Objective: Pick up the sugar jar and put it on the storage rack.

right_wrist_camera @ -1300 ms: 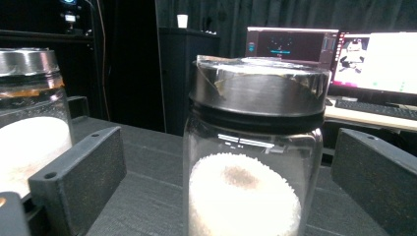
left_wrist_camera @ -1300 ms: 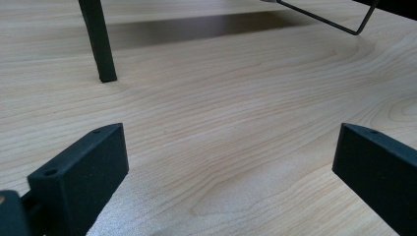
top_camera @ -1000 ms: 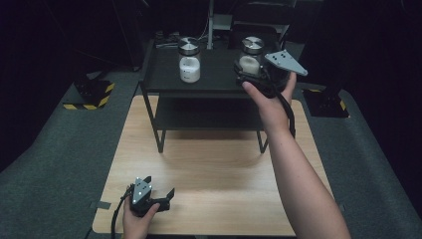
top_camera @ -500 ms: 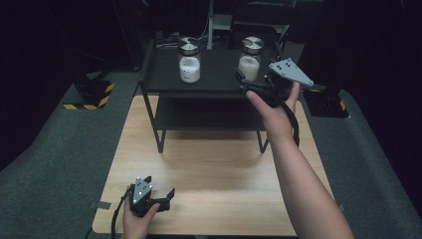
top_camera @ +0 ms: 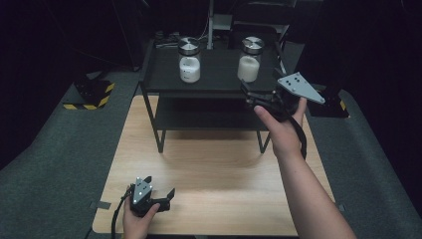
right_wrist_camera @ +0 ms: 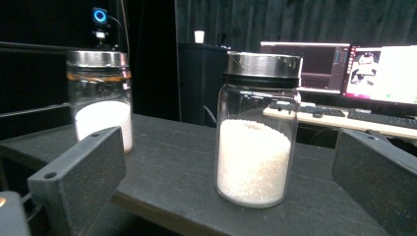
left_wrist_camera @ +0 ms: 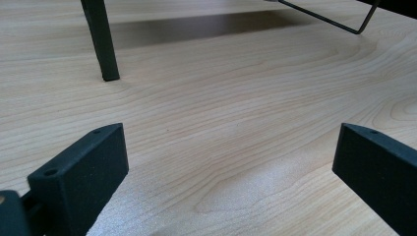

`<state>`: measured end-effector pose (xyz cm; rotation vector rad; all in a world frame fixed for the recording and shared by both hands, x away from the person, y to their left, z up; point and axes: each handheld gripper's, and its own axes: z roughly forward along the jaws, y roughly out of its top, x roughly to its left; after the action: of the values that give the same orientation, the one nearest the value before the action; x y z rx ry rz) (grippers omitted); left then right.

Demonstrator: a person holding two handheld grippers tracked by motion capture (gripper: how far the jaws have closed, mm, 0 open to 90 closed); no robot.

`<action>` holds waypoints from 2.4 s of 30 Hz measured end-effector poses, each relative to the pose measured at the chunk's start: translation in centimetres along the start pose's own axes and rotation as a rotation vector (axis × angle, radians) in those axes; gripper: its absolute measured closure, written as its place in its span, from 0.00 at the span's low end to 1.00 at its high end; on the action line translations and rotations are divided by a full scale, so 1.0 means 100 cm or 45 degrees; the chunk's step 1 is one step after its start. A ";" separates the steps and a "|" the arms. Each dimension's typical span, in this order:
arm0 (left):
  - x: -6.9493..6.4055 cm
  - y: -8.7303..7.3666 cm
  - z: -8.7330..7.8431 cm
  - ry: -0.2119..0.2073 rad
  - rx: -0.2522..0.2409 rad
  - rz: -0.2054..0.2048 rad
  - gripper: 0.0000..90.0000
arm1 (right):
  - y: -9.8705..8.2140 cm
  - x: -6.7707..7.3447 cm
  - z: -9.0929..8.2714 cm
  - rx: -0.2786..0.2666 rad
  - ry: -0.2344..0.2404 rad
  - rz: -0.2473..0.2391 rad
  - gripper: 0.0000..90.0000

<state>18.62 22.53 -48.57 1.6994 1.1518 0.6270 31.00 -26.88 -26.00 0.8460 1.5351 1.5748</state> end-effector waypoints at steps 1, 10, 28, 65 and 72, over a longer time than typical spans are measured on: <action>0.000 0.000 0.000 0.000 0.001 0.000 0.01 | -0.001 0.000 -0.002 -0.002 -0.003 -0.003 0.00; -0.001 0.000 0.000 0.003 0.003 0.003 0.01 | -0.013 -0.003 -0.030 -0.022 0.018 -0.004 0.00; -0.002 0.000 0.000 0.010 0.004 0.007 0.01 | -0.060 -0.010 -0.085 -0.005 0.072 0.023 0.00; 0.000 -0.001 -0.002 -0.005 -0.001 0.001 0.01 | -0.159 -0.027 -0.160 0.103 0.025 0.021 0.00; 0.000 -0.001 -0.002 -0.001 -0.002 -0.004 0.01 | -0.173 -0.030 -0.166 0.172 -0.007 0.012 0.00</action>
<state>18.36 22.64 -48.59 1.6963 1.1526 0.6249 19.25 -37.89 -43.99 0.9327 1.6500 1.4871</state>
